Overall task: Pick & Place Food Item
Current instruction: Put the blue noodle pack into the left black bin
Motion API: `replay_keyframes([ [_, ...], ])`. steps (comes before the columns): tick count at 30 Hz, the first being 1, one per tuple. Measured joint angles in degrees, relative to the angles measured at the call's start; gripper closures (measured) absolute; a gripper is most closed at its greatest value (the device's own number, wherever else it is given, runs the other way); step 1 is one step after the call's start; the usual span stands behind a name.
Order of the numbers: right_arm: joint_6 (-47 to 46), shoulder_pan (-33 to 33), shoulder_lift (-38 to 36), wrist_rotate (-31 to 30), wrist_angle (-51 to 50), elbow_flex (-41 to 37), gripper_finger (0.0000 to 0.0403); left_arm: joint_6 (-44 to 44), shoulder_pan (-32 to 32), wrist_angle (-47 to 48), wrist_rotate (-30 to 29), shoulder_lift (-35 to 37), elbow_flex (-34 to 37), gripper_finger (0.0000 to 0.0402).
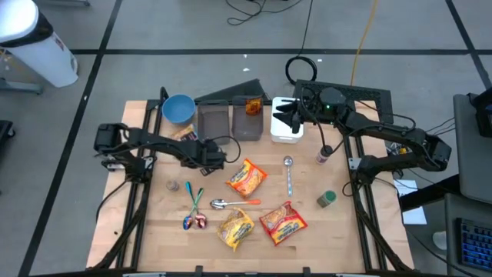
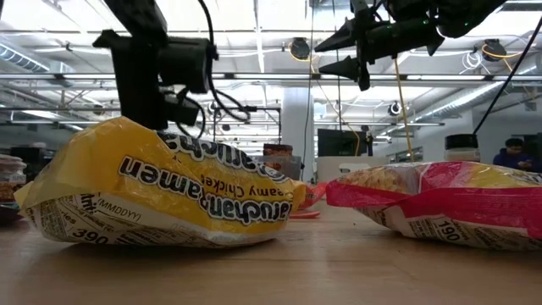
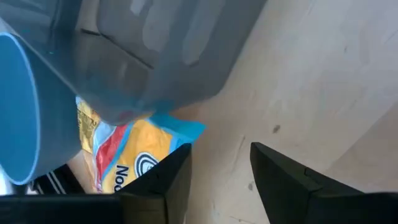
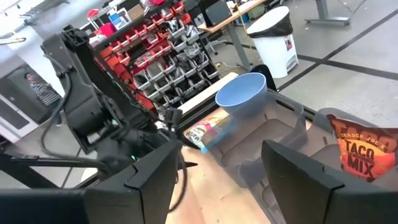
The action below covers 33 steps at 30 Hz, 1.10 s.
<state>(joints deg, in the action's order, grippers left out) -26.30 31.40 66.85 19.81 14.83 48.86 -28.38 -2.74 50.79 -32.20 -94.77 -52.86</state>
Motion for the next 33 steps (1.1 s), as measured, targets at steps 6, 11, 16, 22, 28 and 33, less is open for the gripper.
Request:
replay_keyframes([
  [6, -1.1, 0.0, 0.0, 0.0, 0.0, 0.0, 0.0177, -0.3, -0.1, 0.0, -4.5, -3.7, 0.0, 0.0240],
  [11, -1.5, 0.0, 0.0, 0.0, 0.2, 0.0, 0.0177, -0.7, -1.3, 0.0, -6.6, -4.3, 0.0, 0.0241],
  [16, -1.5, 0.0, 0.0, 0.0, 0.3, 0.0, 0.0177, -1.7, -2.6, -0.1, -5.7, -4.3, 0.2, 0.0252],
  [22, -3.0, 0.0, 0.0, 0.0, 0.3, 0.0, 0.0177, -2.0, -3.8, -1.1, -2.0, -4.3, 1.6, 0.0328],
  [28, -3.1, 0.0, 0.0, 0.0, 0.1, 0.0, 0.0177, -1.5, -4.0, -1.4, 2.4, -3.7, 1.7, 0.0393],
  [33, -4.0, 0.0, 0.0, 0.0, 0.3, 0.0, 0.0177, -0.8, -2.7, -0.7, 10.4, -0.1, 1.5, 0.0397],
])
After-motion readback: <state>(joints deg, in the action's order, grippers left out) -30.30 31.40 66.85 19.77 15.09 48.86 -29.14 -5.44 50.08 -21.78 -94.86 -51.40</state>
